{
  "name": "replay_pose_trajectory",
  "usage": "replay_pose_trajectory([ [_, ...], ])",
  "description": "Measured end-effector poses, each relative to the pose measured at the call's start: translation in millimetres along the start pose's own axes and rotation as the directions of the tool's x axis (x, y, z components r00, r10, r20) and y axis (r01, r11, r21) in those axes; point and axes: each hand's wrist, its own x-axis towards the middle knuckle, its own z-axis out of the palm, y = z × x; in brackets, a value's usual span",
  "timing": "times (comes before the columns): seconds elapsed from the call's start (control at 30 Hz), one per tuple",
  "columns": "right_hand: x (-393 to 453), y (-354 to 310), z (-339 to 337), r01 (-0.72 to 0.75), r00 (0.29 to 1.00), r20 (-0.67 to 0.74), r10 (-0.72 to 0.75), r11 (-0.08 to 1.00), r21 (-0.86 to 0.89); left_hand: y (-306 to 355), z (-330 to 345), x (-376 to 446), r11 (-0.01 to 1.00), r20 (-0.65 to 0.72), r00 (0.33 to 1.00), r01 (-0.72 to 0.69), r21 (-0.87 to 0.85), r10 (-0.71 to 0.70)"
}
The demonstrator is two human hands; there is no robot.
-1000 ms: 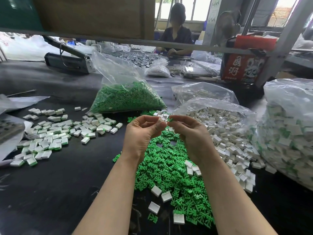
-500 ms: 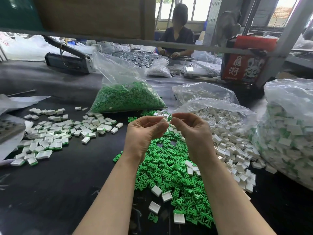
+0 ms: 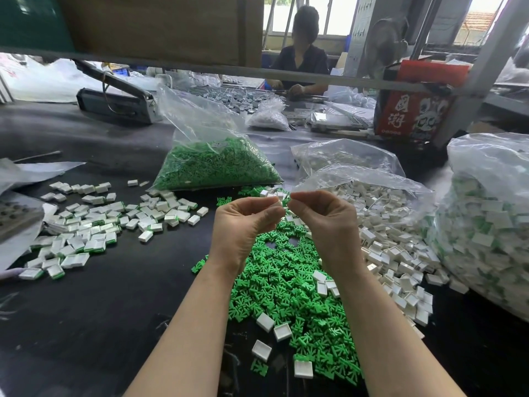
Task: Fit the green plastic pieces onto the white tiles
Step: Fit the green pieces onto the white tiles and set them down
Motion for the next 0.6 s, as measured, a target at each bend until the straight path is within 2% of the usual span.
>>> replay_pose_trajectory([
  [0.6, 1.5, -0.8, -1.5, 0.014, 1.000, 0.016, -0.012, 0.995, -0.097, -0.8, -3.5, -0.3, 1.000, 0.026, 0.999, 0.021, 0.001, -0.021],
])
